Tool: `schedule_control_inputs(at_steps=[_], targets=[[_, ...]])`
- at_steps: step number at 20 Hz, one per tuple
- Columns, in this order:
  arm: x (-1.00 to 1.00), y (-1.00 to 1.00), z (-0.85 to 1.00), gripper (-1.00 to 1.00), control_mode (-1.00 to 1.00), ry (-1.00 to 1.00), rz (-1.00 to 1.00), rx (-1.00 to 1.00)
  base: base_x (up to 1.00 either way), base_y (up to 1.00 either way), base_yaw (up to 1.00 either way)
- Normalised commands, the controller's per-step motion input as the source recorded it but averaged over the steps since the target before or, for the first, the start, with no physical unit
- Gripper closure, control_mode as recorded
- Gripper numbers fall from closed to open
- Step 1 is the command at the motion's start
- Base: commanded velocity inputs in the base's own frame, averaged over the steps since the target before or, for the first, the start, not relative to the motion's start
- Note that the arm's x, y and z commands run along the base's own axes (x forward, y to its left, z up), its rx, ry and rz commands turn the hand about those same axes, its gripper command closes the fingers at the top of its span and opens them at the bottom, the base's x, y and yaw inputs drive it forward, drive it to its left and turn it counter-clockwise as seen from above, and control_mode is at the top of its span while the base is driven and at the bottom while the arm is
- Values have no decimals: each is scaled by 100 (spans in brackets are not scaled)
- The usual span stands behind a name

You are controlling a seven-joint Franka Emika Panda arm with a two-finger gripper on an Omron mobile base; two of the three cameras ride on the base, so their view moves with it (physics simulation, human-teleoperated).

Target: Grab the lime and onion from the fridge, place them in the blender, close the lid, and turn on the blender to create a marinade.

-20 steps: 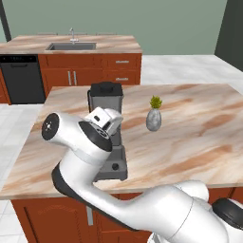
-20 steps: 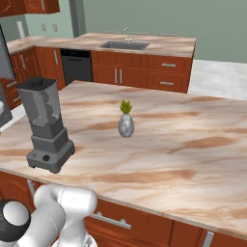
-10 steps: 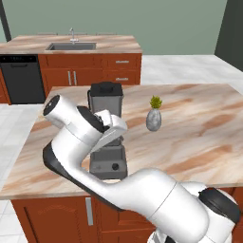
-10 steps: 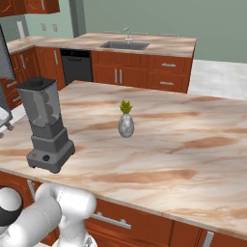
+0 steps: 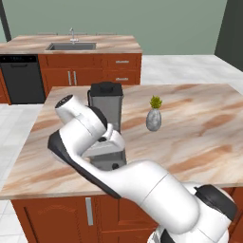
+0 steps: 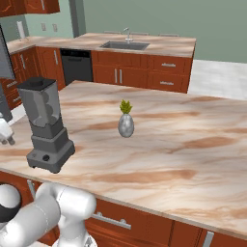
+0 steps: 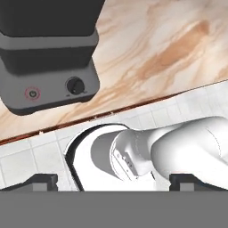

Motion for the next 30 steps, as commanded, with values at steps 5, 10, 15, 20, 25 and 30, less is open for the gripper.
schedule_control_inputs(at_steps=[5, 10, 15, 20, 25, 30], targets=[[19, 0, -18, -100, -100, -11, 1, 15, 0, 0, 0], [10, 0, -9, -100, -100, -13, 6, 3, 0, 0, 0], [14, 0, 0, 100, -100, 0, 3, 0, 0, 0, 0], [18, 2, -1, 100, -100, 1, 1, 0, 0, 0, 0], [15, 14, -19, 100, -100, 2, 0, 0, 0, 0, 0], [11, 18, -33, 100, -100, 0, 0, 0, 0, 0, 0]])
